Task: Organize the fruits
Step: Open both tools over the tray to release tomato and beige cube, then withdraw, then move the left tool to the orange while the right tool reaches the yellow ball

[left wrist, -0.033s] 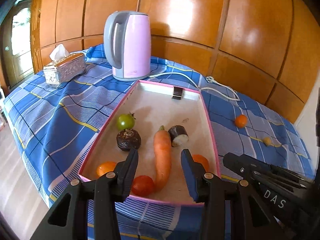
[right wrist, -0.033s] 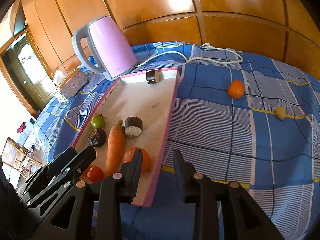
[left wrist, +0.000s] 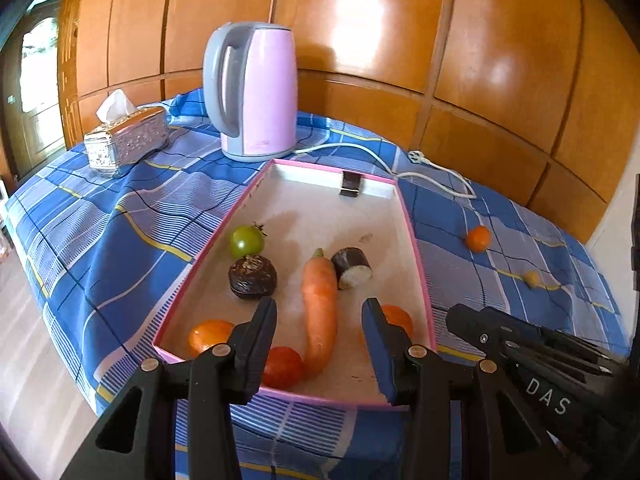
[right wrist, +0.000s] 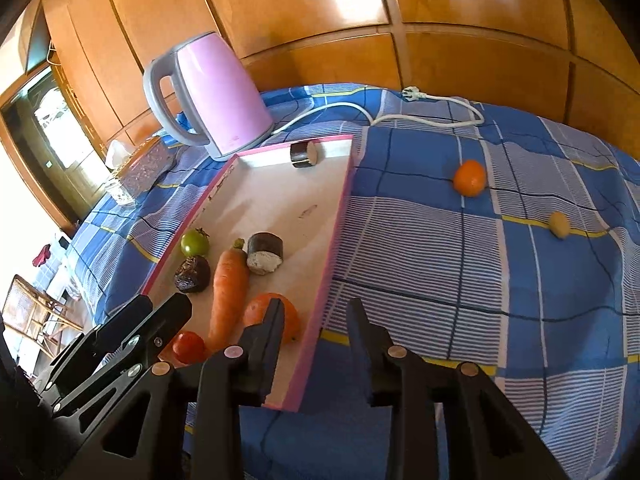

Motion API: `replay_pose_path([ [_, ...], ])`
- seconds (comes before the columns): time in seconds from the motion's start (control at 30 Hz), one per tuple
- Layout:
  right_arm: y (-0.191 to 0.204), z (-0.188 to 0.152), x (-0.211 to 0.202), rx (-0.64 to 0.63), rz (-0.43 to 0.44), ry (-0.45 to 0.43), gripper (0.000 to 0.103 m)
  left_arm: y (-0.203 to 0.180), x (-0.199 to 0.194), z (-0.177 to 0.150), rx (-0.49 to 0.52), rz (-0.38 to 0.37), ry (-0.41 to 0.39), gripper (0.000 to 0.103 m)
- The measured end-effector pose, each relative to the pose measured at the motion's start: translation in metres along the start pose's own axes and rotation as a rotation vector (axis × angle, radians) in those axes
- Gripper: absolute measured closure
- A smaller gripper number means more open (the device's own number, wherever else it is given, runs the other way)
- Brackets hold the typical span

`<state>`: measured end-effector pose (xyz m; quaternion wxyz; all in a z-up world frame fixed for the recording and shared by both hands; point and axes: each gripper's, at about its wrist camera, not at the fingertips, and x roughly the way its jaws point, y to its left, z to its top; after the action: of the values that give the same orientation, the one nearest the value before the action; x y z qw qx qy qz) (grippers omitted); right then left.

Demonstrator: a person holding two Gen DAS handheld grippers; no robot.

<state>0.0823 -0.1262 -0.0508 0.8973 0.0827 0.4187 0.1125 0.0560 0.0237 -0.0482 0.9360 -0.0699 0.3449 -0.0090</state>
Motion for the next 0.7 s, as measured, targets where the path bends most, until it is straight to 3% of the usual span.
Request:
replay_pose_path([
  [0.7,-0.055,-0.020,-0.017,0.108,-0.082,-0.007,0.069,-0.047,-0.003,-0.018,0.150,-0.078,0.021,0.055],
])
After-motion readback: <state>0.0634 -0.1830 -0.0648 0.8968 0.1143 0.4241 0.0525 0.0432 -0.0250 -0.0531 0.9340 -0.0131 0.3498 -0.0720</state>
